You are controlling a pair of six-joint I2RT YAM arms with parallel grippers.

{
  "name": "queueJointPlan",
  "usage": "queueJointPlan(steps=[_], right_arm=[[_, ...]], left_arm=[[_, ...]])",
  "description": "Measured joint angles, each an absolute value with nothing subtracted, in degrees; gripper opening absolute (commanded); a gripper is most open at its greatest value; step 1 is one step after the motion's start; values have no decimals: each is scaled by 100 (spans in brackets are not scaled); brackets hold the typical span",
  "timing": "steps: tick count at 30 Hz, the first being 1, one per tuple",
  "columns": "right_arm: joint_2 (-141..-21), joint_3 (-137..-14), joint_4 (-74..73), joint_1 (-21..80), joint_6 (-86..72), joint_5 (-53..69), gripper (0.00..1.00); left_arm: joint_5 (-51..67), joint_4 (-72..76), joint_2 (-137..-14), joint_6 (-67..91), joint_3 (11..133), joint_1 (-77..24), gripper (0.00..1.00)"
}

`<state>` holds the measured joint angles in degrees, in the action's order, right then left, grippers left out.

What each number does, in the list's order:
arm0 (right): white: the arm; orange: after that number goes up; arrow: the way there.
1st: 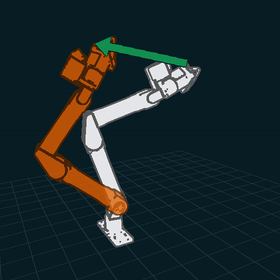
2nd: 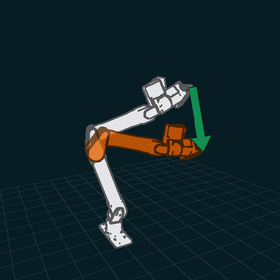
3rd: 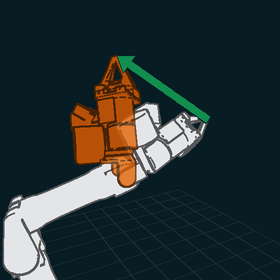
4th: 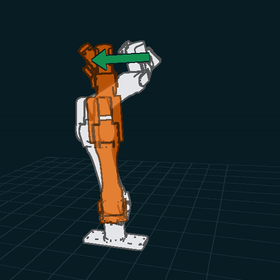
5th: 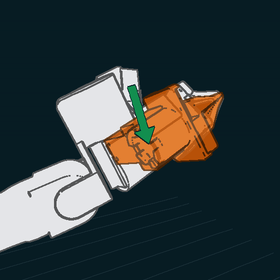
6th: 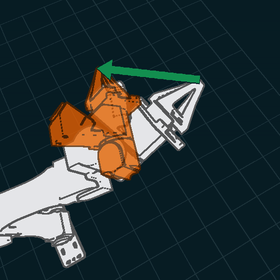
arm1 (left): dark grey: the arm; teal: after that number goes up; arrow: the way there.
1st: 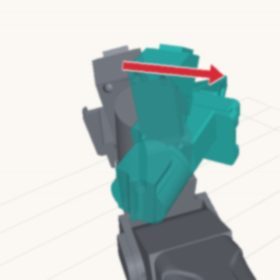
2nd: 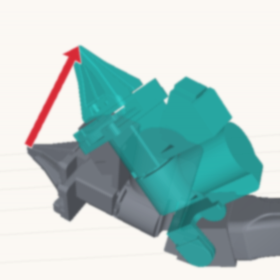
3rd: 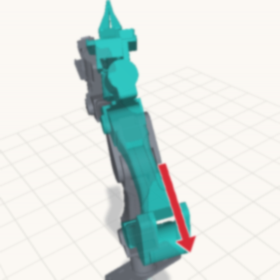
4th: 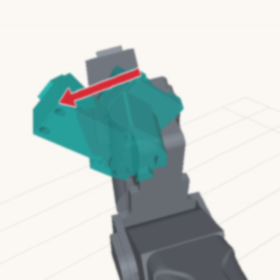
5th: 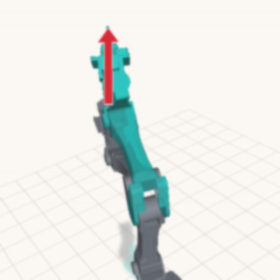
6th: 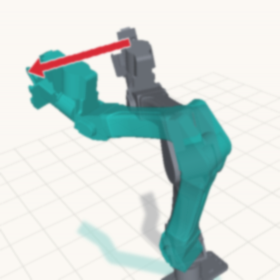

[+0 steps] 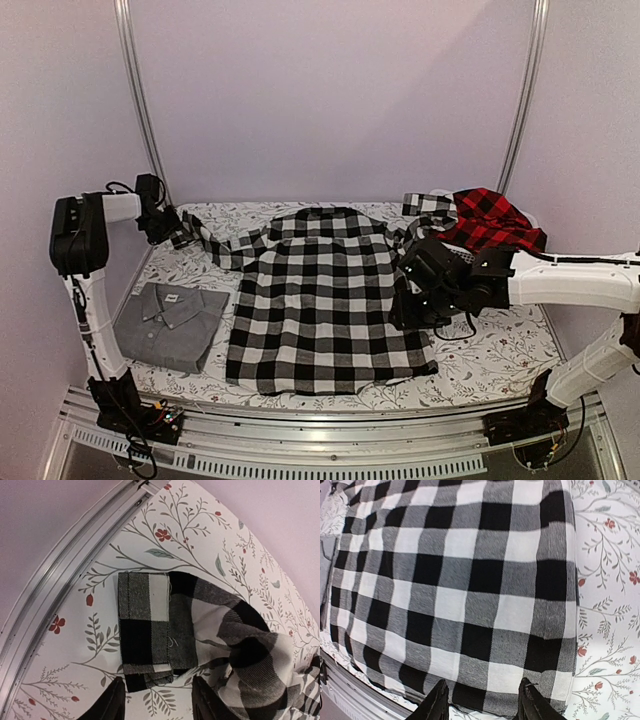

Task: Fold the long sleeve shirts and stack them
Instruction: Flatten out the crumpled shirt at the center of the board, then pick up the sleeve from the center of the board.

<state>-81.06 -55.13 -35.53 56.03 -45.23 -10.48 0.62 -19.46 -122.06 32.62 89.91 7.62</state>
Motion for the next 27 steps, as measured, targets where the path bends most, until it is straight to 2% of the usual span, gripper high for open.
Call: queueJointPlan(steps=[6, 16, 19, 23, 27], right_arm=[[-8029, -6254, -3771, 5391, -4104, -1330, 51], [-8079, -6823, -3771, 5168, -3553, -1481, 53], [-8206, -6921, -3675, 5168, -3444, -1468, 53], [-8353, -6949, -3555, 5168, -3334, -1455, 53], [-8471, -7011, -3470, 5168, -3245, -1446, 53]], left_arm=[[-71, -2217, -12969, 3006, 9719, 790, 44], [-705, -2832, -13758, 2615, 10774, 628, 43], [-829, -2941, -13931, 2563, 11048, 545, 31], [-840, -3033, -14018, 2495, 11233, 473, 1], [-838, -3074, -14016, 2488, 11242, 454, 0]])
